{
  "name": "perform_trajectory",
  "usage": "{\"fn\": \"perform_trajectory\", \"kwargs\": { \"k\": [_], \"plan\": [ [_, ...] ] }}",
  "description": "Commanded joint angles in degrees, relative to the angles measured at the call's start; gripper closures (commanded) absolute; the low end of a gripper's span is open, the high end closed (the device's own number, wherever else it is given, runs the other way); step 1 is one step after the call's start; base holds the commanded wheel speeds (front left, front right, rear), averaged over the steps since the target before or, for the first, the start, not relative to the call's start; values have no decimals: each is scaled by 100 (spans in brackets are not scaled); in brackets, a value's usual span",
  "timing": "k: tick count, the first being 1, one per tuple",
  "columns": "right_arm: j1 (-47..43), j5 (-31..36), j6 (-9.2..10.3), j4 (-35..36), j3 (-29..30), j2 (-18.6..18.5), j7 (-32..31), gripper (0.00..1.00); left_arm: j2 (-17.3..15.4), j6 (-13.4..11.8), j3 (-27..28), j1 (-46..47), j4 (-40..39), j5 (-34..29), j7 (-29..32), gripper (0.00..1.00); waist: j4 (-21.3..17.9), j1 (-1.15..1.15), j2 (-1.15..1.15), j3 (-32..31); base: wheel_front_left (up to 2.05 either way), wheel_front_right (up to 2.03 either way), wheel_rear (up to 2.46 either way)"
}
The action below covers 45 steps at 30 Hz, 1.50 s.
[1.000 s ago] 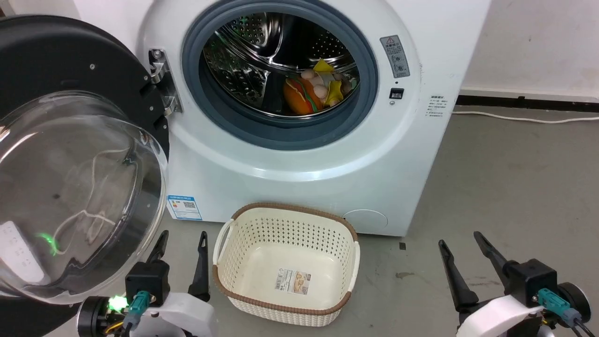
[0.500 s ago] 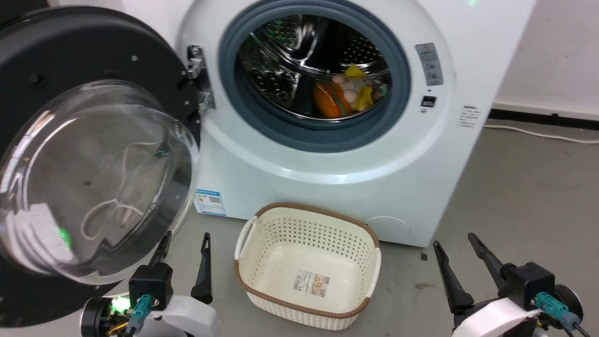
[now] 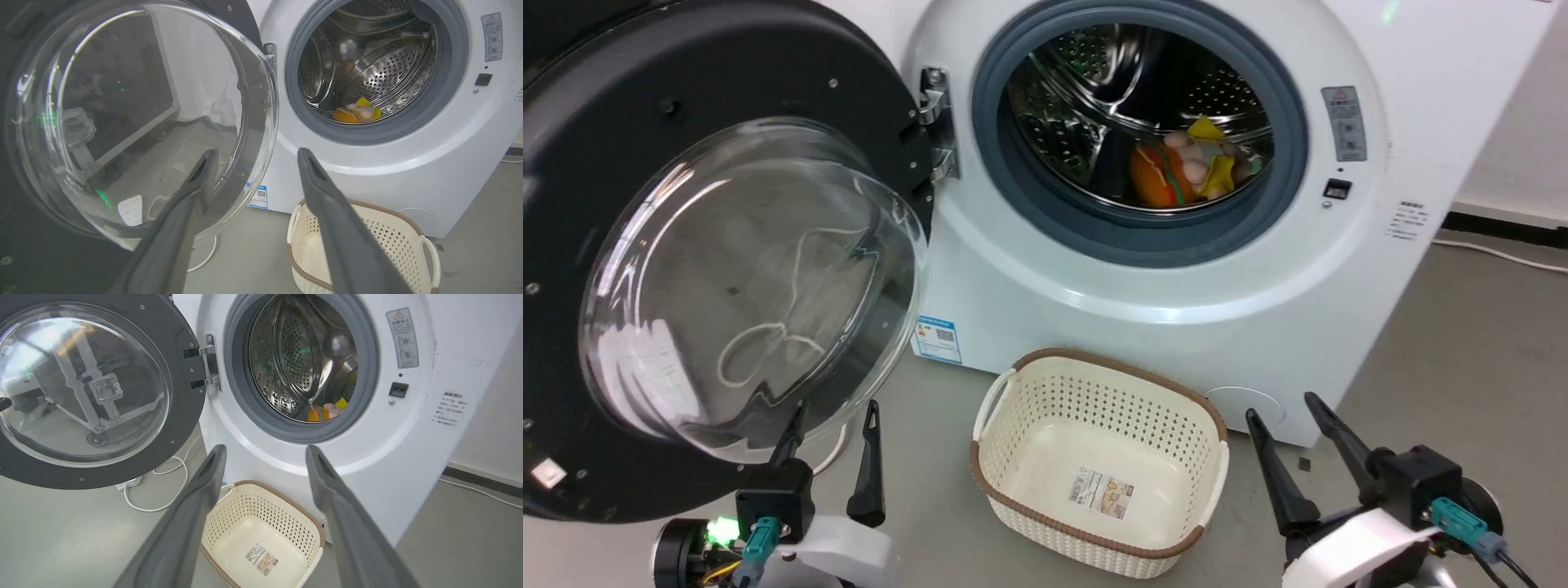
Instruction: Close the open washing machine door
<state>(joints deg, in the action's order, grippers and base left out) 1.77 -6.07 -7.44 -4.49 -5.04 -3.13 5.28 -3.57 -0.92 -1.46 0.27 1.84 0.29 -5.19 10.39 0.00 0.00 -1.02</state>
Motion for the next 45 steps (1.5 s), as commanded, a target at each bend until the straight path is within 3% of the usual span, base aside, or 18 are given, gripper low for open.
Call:
{"fn": "perform_trajectory", "kwargs": {
  "k": [1,19,45],
  "plan": [
    [89,-47,-2,-42,-40,10,59,0,-32,-34,7,-3,-25,44,-64,0,42,0,0,15,0,0,0],
    [516,-312,-2,-524,-624,13,273,0,-58,-165,148,-124,-179,49,-279,0,523,0,0,109,-1,-1,-1],
    [781,-561,-3,-942,-951,18,583,0,-36,-363,98,-207,-265,71,-590,0,1150,0,0,149,-6,-6,-6]
  ]
}}
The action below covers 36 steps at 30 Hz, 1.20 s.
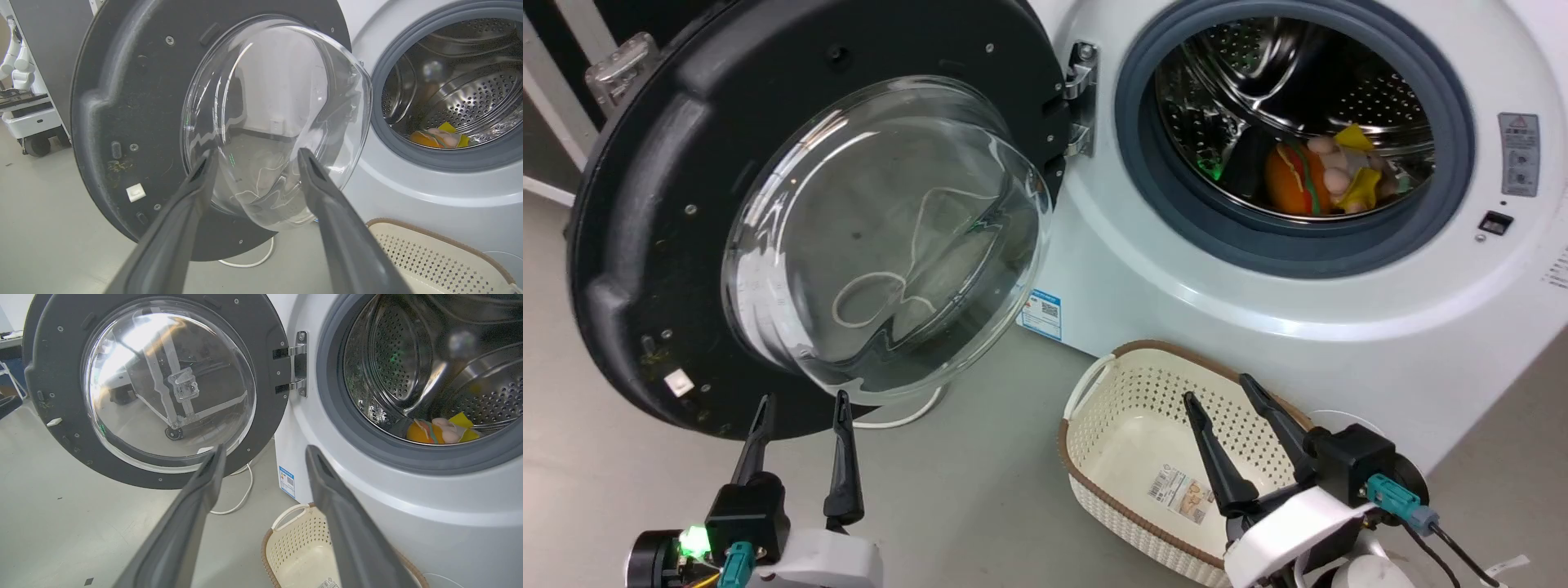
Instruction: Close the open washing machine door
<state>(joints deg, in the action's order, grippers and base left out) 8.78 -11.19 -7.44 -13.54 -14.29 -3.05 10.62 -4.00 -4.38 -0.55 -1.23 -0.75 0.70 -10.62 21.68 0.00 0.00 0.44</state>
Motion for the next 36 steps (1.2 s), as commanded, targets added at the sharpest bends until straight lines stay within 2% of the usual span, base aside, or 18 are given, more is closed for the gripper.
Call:
{"fn": "perform_trajectory", "kwargs": {
  "k": [1,4,5,7,12,14,17,18,24,30,33,36],
  "plan": [
    [79,-56,-3,-50,-23,11,61,0,10,-9,2,-61,6,39,-60,0,45,0,0,4,0,0,0],
    [82,-84,-3,-85,-29,12,97,0,13,14,-14,-61,38,55,-96,0,116,0,0,8,0,0,0],
    [84,-94,-4,-96,-38,12,109,0,10,25,-23,-58,47,46,-108,4,140,0,0,9,0,0,0],
    [91,-121,-4,-116,-56,12,133,0,2,42,-46,-49,41,25,-132,100,186,0,0,8,0,0,0],
    [108,-175,-4,-145,-91,13,180,0,-16,95,-90,-47,68,24,-179,100,282,0,0,13,0,0,0],
    [116,-198,-4,-165,-110,13,204,0,13,154,-40,-50,115,230,-203,100,332,0,0,13,0,0,0],
    [122,-267,-4,-241,-146,14,240,0,21,282,75,24,7,364,-239,100,409,0,0,15,0,0,0],
    [129,-297,-4,-268,-151,14,264,0,-39,401,142,95,-106,347,-263,100,460,0,0,28,0,0,0],
    [86,-309,-4,-317,-62,15,324,0,-240,689,531,438,-362,482,-323,100,599,0,0,71,0,0,0],
    [-73,-245,-4,-321,-15,17,395,0,-704,963,1213,1182,-251,907,-395,100,781,0,0,129,0,0,0],
    [-157,-231,-4,-272,99,17,431,0,-1026,1089,1511,1739,300,1542,-376,100,847,0,0,176,0,0,0],
    [-188,-165,-5,-207,164,17,438,0,-1426,1144,1754,2333,935,2145,-110,100,765,0,0,282,0,0,0]
  ]
}}
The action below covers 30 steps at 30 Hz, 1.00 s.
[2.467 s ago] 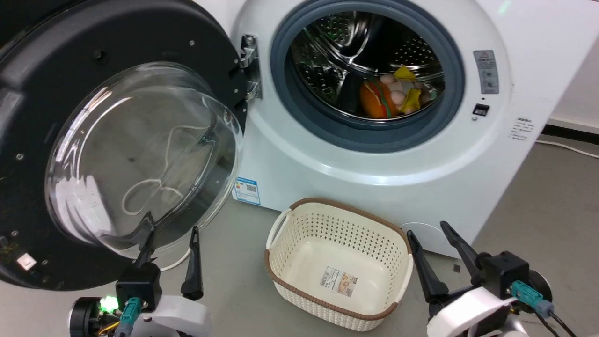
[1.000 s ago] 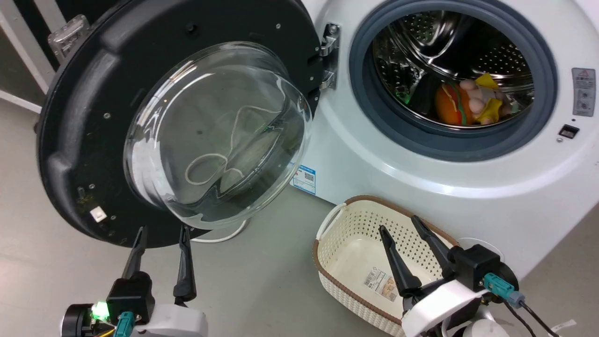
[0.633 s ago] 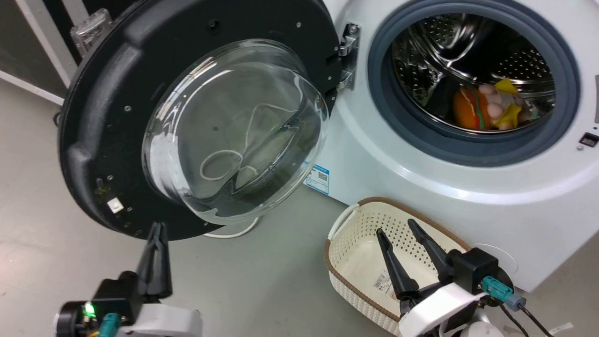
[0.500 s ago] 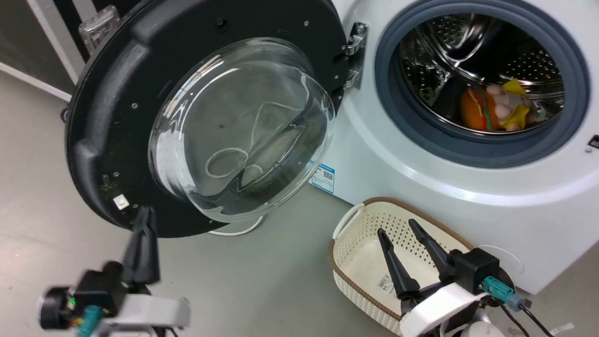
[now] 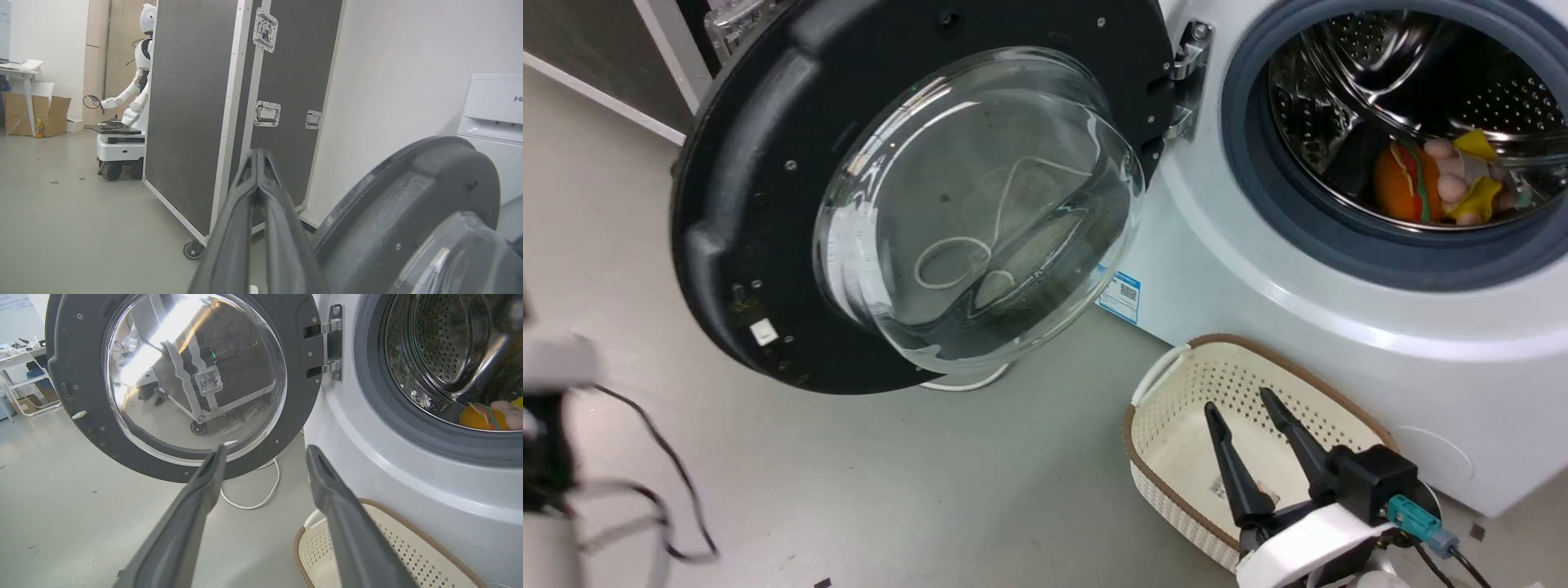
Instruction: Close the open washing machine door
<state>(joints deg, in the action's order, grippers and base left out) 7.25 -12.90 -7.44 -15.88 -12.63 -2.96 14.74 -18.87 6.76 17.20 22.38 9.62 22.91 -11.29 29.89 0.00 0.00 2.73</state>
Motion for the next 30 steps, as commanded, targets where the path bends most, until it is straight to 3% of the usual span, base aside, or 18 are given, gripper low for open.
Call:
{"fn": "perform_trajectory", "kwargs": {
  "k": [1,10,18,24,30],
  "plan": [
    [-30,37,-5,33,-1,8,26,0,-78,39,32,135,111,83,73,100,-100,0,0,90,0,0,0],
    [122,151,-5,28,-4,-75,26,0,-529,69,577,1397,1883,2319,1798,100,-380,0,0,372,0,0,0],
    [270,190,-5,28,-73,-81,26,0,-477,53,946,2019,3146,3759,3428,100,-513,0,0,487,0,0,0],
    [301,169,-5,8,-103,-80,26,0,-482,61,932,2063,3424,4307,4521,100,-588,0,0,462,0,0,0],
    [200,138,-5,-31,-41,-64,26,0,-449,70,828,1622,3121,4847,5672,100,-636,0,0,254,0,0,0]
  ]
}}
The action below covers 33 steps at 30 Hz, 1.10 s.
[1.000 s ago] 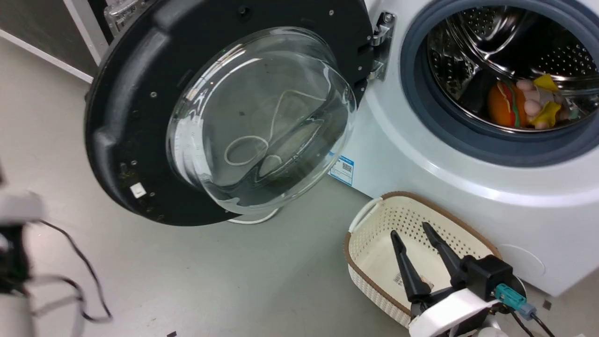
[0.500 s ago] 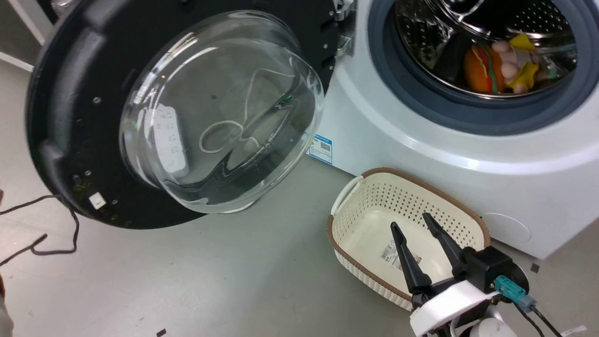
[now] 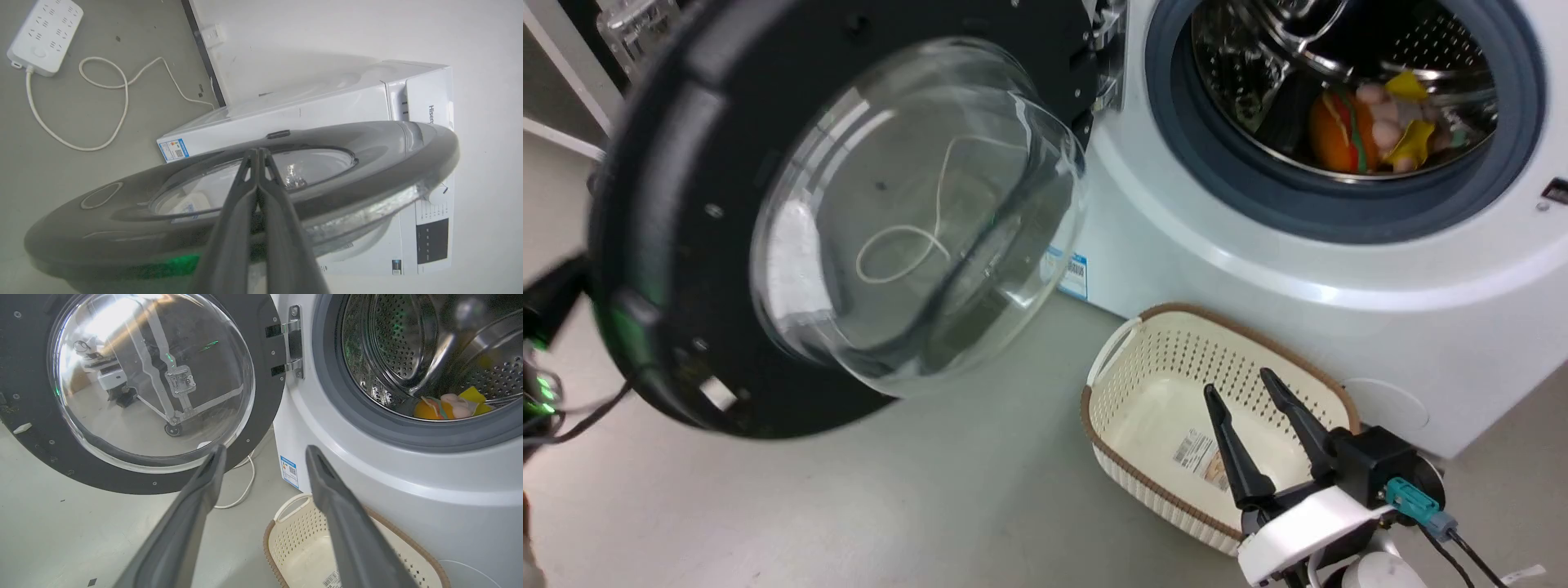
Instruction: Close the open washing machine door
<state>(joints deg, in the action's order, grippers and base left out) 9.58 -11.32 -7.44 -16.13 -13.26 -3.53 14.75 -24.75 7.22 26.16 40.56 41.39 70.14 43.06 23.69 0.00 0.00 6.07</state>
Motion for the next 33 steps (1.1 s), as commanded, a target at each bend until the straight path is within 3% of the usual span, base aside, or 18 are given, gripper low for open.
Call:
{"fn": "perform_trajectory", "kwargs": {
  "k": [1,3,4,7,18,23,33],
  "plan": [
    [-55,-26,-5,-5,44,-2,25,0,181,24,-69,-286,-151,261,465,100,-18,0,0,-123,0,0,0],
    [-94,-36,-5,1,90,9,25,0,281,25,-78,-462,-342,536,945,100,-27,0,0,-215,0,0,0],
    [-159,-53,-5,10,160,28,25,0,458,11,-102,-760,-676,885,1579,100,-48,0,0,-375,0,0,0],
    [-261,-84,-5,20,260,45,25,0,683,-97,-206,-1117,-1094,1083,2057,100,-57,0,0,-556,0,0,0],
    [-393,-38,-5,65,627,64,25,0,1862,-488,-812,-2665,-2838,1371,2810,100,-497,0,0,-797,0,0,0],
    [-409,-61,-5,93,819,64,25,0,2119,-483,-1144,-3093,-3185,1601,2787,100,-810,0,0,-773,0,0,0],
    [-367,152,-5,49,897,65,25,0,2185,-239,-2736,-3264,-3180,2897,1375,100,-2153,0,0,-339,0,0,0]
  ]
}}
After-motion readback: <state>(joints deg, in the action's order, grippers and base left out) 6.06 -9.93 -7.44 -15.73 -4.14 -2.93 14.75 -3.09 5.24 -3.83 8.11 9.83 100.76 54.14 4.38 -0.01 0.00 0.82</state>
